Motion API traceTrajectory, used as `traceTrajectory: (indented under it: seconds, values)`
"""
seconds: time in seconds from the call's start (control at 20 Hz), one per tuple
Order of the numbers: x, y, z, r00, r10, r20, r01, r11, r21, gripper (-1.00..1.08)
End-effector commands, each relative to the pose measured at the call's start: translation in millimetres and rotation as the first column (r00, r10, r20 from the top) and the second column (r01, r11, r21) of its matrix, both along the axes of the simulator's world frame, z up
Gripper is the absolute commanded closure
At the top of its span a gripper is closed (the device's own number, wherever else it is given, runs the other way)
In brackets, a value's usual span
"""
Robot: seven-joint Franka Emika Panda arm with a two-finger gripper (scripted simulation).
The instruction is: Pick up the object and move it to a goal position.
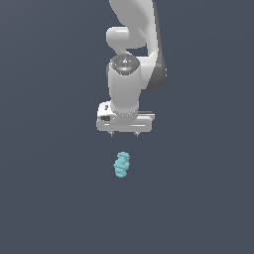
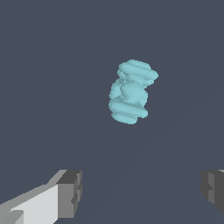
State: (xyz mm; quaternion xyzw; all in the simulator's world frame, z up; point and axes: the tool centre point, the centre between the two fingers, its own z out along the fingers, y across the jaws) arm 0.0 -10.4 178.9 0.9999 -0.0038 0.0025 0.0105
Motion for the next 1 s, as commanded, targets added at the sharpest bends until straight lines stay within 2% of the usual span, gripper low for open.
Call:
traceTrajectory:
  seconds: [0.0,0.45,0.95]
  values:
    - [0.0,0.0,0.0,1.0,0.0,0.0,0.0,1.0,0.0,-0.92]
    - [8.5,27.3,12.7,0.999,0.001,0.039,-0.002,1.0,0.03,-0.92]
    - [13.3,24.3,8.9,0.999,-0.016,0.035,0.015,0.999,0.03,-0.92]
